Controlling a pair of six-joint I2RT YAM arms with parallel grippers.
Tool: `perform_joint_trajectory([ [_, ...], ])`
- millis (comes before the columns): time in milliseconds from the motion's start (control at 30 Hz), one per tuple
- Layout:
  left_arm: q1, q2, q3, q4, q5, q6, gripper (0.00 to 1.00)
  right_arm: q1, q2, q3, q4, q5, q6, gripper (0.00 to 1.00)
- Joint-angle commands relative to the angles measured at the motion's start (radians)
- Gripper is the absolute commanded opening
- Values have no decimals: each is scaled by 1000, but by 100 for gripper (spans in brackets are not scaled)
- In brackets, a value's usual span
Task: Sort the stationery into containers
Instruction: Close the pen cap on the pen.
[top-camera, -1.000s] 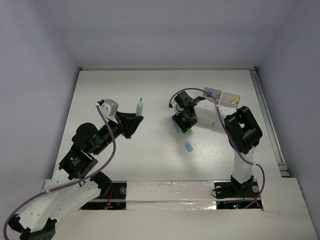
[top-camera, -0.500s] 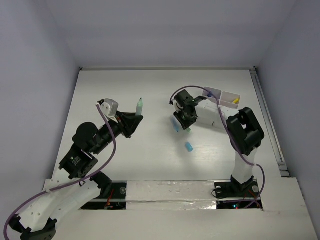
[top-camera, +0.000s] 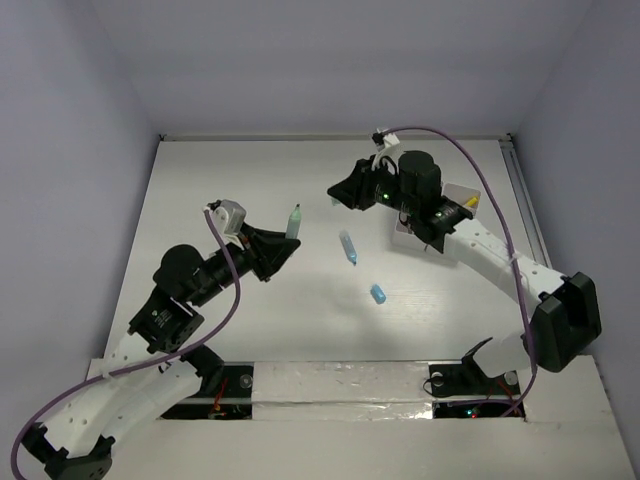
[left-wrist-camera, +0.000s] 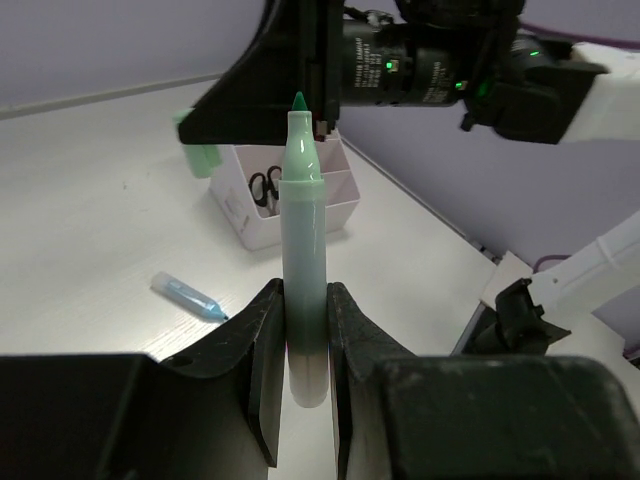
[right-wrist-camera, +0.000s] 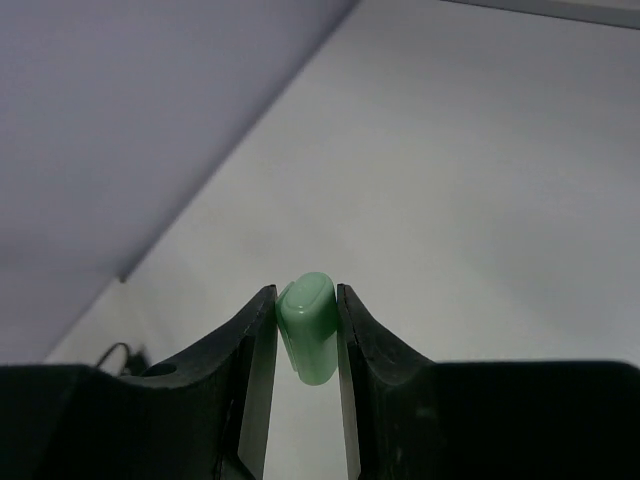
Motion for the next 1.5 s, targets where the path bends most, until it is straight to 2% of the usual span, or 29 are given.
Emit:
perform_joint_trajectory([
  [0,4,-17,-16,117,69,-40,0,-3,47,-32,393,-233,246,10],
  [233,14,-26,-31,179,132,-82,0,-14,105,-74,861,-318,551,9],
  [333,14,-29,-48,209,148,-109,0,-55,177,-83,1116,-393,741,7],
  [400,14,-18,-68,241,167,-131,0,-65,228,-80,1255,-436,922,7],
  [433,14,-12,-71,245,167,-149,0,-78,279,-75,1390,-439,1033,7],
  [567,14,25,-86,284,197,-187,0,-78,375,-28,1593,-464,1189,7],
  [633,14,37,-93,325,205,-206,0,-78,384,-26,1632,-458,1214,7],
  [800,14,65,-114,393,216,-264,0,-78,340,-34,1601,-467,1185,7],
  [900,14,75,-142,425,214,-296,0,-78,291,-63,1467,-475,1096,6],
  [1033,23,71,-203,485,211,-350,0,-78,175,-123,1165,-456,927,5],
  [1100,23,65,-250,537,219,-376,0,-78,150,-156,1139,-450,878,4],
  [1300,32,92,-329,715,271,-480,0,-78,174,-190,1343,-508,982,2],
  [1467,32,78,-320,736,280,-480,0,-78,214,-181,1480,-530,1067,2],
])
